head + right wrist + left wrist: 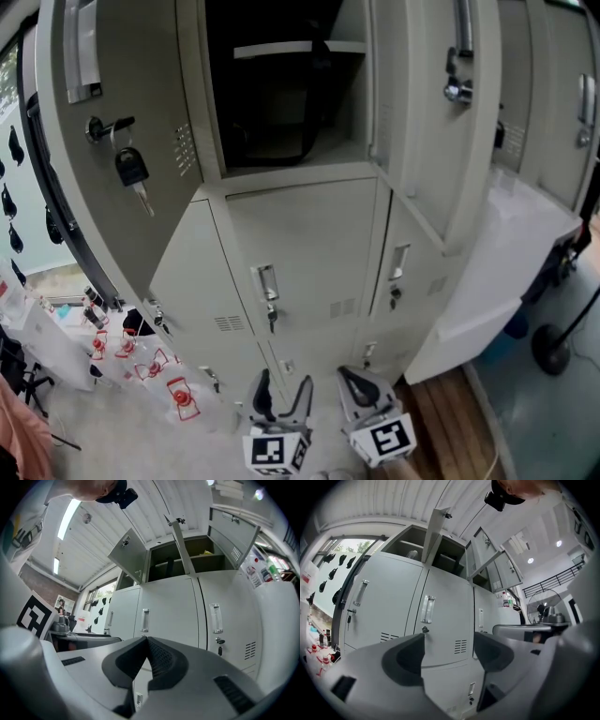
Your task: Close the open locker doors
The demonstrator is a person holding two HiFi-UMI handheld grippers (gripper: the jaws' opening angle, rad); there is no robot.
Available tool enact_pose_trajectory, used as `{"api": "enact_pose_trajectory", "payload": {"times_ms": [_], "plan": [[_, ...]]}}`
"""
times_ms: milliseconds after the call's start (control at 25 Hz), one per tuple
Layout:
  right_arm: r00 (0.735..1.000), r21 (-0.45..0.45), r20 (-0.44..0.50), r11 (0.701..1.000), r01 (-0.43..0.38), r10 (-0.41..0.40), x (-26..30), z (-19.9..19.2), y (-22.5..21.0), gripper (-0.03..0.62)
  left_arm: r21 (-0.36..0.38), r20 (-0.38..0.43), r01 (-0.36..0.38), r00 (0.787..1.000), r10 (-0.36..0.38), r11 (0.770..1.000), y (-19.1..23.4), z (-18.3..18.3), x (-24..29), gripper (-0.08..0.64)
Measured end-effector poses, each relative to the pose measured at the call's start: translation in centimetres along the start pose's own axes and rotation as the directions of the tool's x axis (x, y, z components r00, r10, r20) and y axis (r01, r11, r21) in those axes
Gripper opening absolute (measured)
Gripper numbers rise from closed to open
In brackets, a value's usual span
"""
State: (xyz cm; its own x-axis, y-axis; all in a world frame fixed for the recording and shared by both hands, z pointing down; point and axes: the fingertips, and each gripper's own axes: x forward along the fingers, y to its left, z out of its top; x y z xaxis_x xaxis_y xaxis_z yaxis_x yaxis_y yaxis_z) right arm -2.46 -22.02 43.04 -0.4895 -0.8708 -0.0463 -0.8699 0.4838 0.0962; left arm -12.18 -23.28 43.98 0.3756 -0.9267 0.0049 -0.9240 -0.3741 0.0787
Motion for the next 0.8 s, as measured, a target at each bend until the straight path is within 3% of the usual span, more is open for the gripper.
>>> {"api": "enact_pose_trajectory", "payload": {"times_ms": [160, 400, 640, 800], "plan": [[1.0, 0.001, 0.009, 1.0, -0.029, 0.029, 0.3, -0.2, -0.1, 0.005, 0.004, 0.034, -0.025, 0.999, 0.025, 1.0, 0.0, 0.7, 0.1, 0.311], [0.994, 0.013, 0.016, 0.994, -0.113, 0.112, 1.2, -0.2, 1.7, 0.005, 0.031, 0.019, -0.111, 0.994, 0.11, 0.993, 1.5, 1.5, -1.4, 0.311], [0.979, 0.012, 0.058, 0.98, -0.197, 0.196, 2.9, 0.4, 3.9, 0.005, 0.038, 0.064, -0.242, 0.969, 0.239, 0.97, 5.0, 3.0, -4.4, 0.311], [0.967, 0.019, 0.088, 0.97, -0.242, 0.239, 3.7, 1.1, 5.3, 0.005, 0.04, 0.046, -0.301, 0.953, 0.299, 0.953, 6.4, 3.3, -6.0, 0.31]]}}
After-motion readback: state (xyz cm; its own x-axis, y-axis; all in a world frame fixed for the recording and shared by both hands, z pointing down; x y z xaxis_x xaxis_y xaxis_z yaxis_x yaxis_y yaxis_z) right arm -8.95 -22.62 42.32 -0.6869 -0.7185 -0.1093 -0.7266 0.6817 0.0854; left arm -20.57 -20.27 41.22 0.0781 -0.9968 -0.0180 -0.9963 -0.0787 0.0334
